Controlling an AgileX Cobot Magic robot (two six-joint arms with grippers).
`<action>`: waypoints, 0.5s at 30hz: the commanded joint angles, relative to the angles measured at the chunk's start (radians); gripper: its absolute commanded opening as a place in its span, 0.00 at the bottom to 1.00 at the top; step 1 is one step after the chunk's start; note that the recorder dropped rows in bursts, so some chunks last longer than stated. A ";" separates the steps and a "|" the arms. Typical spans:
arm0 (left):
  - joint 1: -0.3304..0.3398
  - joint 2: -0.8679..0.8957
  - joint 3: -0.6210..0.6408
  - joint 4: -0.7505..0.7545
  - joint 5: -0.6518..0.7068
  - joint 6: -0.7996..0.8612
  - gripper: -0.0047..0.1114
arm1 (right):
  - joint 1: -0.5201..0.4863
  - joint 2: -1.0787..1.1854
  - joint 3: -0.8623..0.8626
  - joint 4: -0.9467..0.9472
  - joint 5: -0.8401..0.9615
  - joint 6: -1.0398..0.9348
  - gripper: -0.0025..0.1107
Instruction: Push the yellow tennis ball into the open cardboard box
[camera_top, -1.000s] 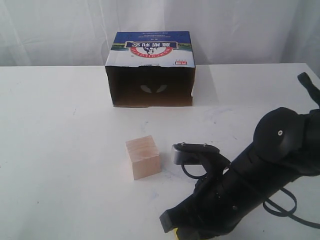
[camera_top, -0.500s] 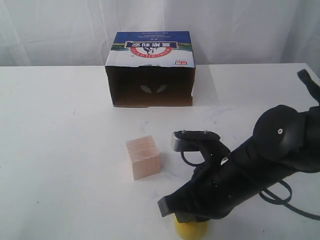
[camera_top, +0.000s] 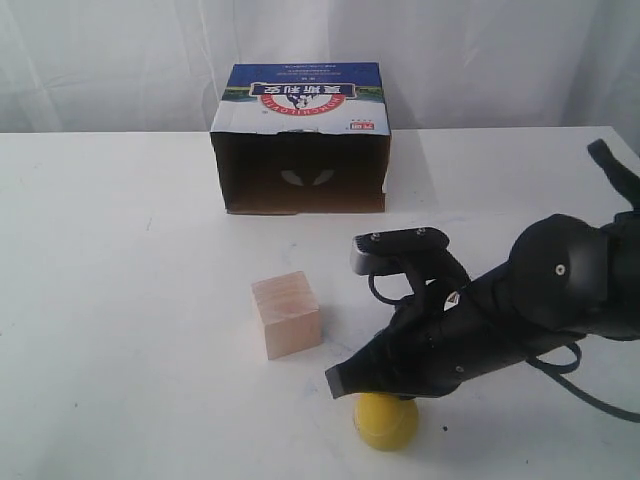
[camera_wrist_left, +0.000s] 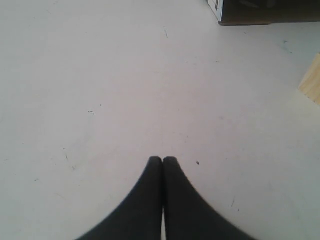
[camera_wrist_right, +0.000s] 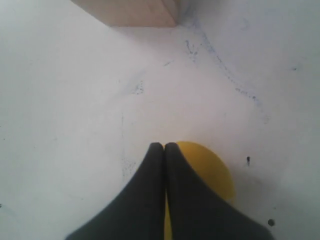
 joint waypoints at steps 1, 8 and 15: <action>0.002 -0.005 0.004 -0.007 0.001 -0.009 0.04 | -0.003 0.004 -0.004 -0.075 -0.005 0.002 0.02; 0.002 -0.005 0.004 -0.007 0.001 -0.009 0.04 | -0.003 -0.046 -0.074 -0.134 -0.001 0.002 0.02; 0.002 -0.005 0.004 -0.007 0.001 -0.009 0.04 | -0.003 -0.115 -0.137 -0.149 0.119 0.109 0.02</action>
